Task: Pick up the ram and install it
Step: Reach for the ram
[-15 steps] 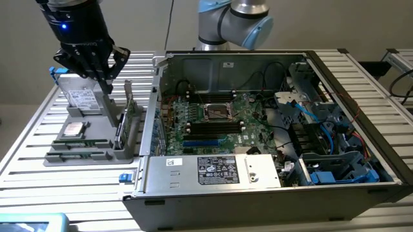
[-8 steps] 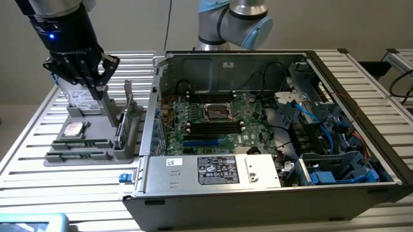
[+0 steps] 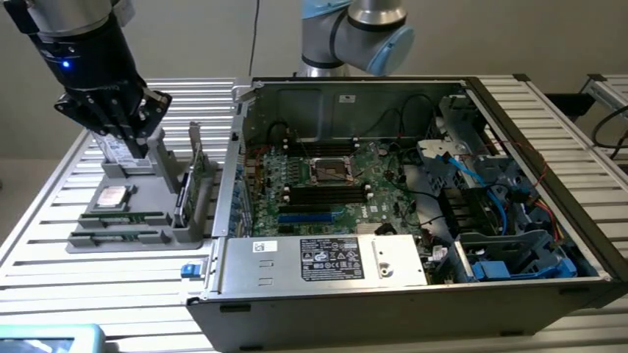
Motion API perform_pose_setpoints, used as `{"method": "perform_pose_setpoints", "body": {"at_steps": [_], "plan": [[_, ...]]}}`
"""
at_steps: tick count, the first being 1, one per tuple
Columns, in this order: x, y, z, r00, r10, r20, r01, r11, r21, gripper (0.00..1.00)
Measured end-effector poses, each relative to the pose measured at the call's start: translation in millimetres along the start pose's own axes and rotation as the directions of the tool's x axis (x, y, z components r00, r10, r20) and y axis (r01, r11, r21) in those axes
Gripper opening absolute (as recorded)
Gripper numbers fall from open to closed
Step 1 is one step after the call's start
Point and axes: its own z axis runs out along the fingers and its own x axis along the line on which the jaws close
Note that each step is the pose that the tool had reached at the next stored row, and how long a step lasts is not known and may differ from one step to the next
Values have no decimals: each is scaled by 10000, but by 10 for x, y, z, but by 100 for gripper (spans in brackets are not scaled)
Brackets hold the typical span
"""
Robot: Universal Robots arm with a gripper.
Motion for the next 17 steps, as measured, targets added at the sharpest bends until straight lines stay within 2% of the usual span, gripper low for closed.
{"method": "perform_pose_setpoints", "body": {"at_steps": [8, 17], "plan": [[243, -34, 65, 10000, -25, -2, 25, 10000, 16, 11], [625, -62, 118, 10000, -98, -12, 98, 10000, 19, 11]]}}
